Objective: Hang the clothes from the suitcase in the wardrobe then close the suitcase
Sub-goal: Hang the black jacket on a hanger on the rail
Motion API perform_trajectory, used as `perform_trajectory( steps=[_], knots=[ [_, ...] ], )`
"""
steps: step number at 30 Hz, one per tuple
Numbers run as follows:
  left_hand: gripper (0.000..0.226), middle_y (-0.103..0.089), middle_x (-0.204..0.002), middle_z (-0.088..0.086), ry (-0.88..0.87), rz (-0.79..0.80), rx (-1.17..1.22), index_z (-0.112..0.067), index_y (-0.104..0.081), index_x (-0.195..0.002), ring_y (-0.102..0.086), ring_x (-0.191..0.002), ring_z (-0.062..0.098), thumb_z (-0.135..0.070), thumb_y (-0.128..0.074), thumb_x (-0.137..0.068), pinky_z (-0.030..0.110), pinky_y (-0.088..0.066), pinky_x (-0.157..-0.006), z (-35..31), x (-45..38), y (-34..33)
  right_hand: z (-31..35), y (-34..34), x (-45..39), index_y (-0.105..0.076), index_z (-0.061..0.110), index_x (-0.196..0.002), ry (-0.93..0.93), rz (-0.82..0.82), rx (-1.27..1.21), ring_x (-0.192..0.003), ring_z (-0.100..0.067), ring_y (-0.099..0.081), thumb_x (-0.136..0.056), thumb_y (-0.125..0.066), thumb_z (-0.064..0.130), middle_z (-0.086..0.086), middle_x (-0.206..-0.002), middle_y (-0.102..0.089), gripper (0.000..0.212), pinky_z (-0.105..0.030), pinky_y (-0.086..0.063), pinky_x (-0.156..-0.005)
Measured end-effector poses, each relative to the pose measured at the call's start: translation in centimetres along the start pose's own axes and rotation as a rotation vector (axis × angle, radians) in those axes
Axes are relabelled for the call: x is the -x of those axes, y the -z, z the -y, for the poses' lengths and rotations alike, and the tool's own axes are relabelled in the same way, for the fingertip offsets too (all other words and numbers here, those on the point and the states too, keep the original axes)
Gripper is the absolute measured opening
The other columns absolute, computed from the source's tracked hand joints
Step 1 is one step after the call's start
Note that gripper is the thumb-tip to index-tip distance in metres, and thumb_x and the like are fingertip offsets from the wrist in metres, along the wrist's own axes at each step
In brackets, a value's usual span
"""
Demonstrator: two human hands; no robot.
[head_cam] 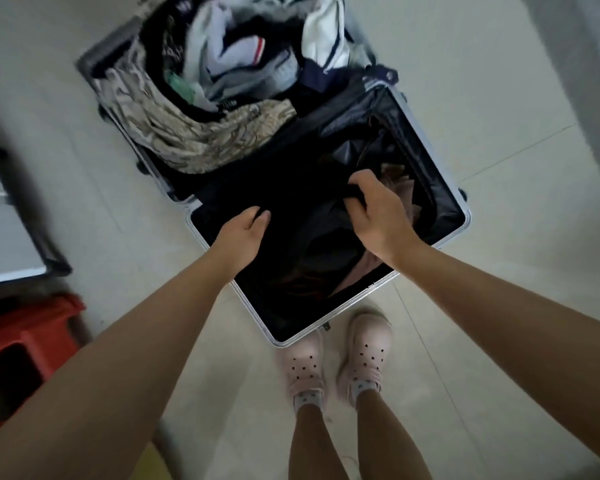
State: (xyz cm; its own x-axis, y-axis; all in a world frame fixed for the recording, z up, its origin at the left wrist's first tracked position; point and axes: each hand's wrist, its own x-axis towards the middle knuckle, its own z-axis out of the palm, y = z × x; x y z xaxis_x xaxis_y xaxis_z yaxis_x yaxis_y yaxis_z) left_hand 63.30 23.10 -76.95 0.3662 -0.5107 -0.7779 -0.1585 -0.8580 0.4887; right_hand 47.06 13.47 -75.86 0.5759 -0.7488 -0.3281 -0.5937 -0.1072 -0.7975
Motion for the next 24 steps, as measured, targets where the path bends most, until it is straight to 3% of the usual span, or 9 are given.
perform_trajectory(
  steps=[1,3,9,11,14,15,18,21,24],
  knots=[
    [0.033,-0.058,-0.111,0.008,-0.044,-0.029,0.005,-0.012,-0.056,-0.117,-0.054,-0.104,0.021,-0.030,-0.035,-0.099,0.030,-0.036,-0.092,-1.7,1.5,1.7,2.7,1.4,0.2,-0.049,0.003,-0.094,0.034,-0.018,-0.024,-0.060,0.003,-0.048,-0.091,-0.046,-0.002,0.007,-0.066,-0.040,0.007,-0.005,-0.032,-0.056],
    [0.035,-0.059,-0.108,0.011,-0.106,-0.065,-0.013,-0.008,-0.055,-0.117,-0.054,-0.102,0.024,-0.030,-0.035,-0.099,0.030,-0.037,-0.087,-4.4,3.8,3.8,6.0,3.7,0.7,-0.046,0.008,-0.091,0.080,-0.046,-0.052,-0.057,0.012,-0.049,-0.091,-0.046,0.002,0.013,-0.064,-0.037,0.006,-0.003,-0.032,-0.053],
    [0.031,-0.051,-0.085,0.014,-0.390,-0.143,0.046,-0.001,-0.059,-0.100,-0.049,-0.082,0.021,-0.027,-0.042,-0.097,0.033,-0.037,-0.075,-14.5,12.7,11.2,15.3,11.3,4.2,-0.042,0.021,-0.092,-0.021,-0.166,-0.182,-0.058,0.001,-0.047,-0.088,-0.052,0.010,0.005,-0.072,-0.050,0.015,-0.014,-0.036,-0.060],
    [0.031,-0.047,-0.079,0.012,-0.417,-0.153,0.140,0.000,-0.060,-0.091,-0.045,-0.073,0.021,-0.027,-0.047,-0.095,0.032,-0.035,-0.069,-17.8,16.0,13.0,18.2,13.8,5.4,-0.041,0.027,-0.100,-0.038,-0.065,-0.206,-0.069,-0.009,-0.049,-0.083,-0.060,0.022,0.003,-0.085,-0.054,0.026,-0.020,-0.039,-0.066],
    [0.022,-0.049,-0.080,0.011,-0.422,-0.108,0.309,-0.010,-0.060,-0.085,-0.048,-0.074,0.023,-0.028,-0.051,-0.093,0.034,-0.039,-0.069,-22.6,21.9,15.0,23.6,17.5,7.5,-0.045,0.033,-0.122,-0.013,0.191,0.017,-0.091,-0.003,-0.052,-0.064,-0.076,0.040,0.015,-0.102,-0.053,0.067,-0.006,-0.037,-0.068],
    [0.023,-0.050,-0.077,0.012,-0.424,-0.091,0.330,-0.011,-0.060,-0.079,-0.049,-0.072,0.023,-0.028,-0.052,-0.093,0.034,-0.041,-0.069,-23.9,23.5,15.5,24.9,18.2,7.9,-0.051,0.028,-0.121,0.013,0.209,0.092,-0.095,-0.006,-0.052,-0.067,-0.078,0.035,0.013,-0.101,-0.054,0.061,-0.009,-0.035,-0.068],
    [0.025,-0.055,-0.074,0.008,-0.486,-0.044,0.368,-0.015,-0.057,-0.071,-0.055,-0.067,0.021,-0.028,-0.052,-0.093,0.029,-0.048,-0.065,-28.8,29.5,17.4,29.8,21.8,9.3,-0.061,0.016,-0.096,0.070,-0.006,0.035,-0.084,-0.010,-0.053,-0.082,-0.067,0.016,-0.001,-0.086,-0.060,0.015,-0.016,-0.033,-0.064],
    [0.029,-0.051,-0.070,0.004,-0.590,-0.090,0.400,-0.016,-0.047,-0.069,-0.053,-0.064,0.018,-0.030,-0.051,-0.093,0.028,-0.048,-0.064,-33.1,34.2,19.1,34.3,26.1,10.4,-0.045,0.037,-0.121,0.166,-0.010,-0.195,-0.097,-0.005,-0.056,-0.083,-0.065,0.014,0.013,-0.108,-0.057,0.049,-0.017,-0.043,-0.080],
    [0.035,-0.050,-0.085,0.004,-0.676,-0.277,0.362,-0.014,-0.046,-0.075,-0.053,-0.086,0.023,-0.039,-0.034,-0.096,0.037,-0.046,-0.088,-37.0,39.6,20.2,39.4,30.3,13.2,-0.030,0.040,-0.132,0.301,-0.008,-0.140,-0.104,0.003,-0.049,-0.080,-0.066,0.005,0.015,-0.117,-0.049,0.072,-0.002,-0.037,-0.084]
  ],
)
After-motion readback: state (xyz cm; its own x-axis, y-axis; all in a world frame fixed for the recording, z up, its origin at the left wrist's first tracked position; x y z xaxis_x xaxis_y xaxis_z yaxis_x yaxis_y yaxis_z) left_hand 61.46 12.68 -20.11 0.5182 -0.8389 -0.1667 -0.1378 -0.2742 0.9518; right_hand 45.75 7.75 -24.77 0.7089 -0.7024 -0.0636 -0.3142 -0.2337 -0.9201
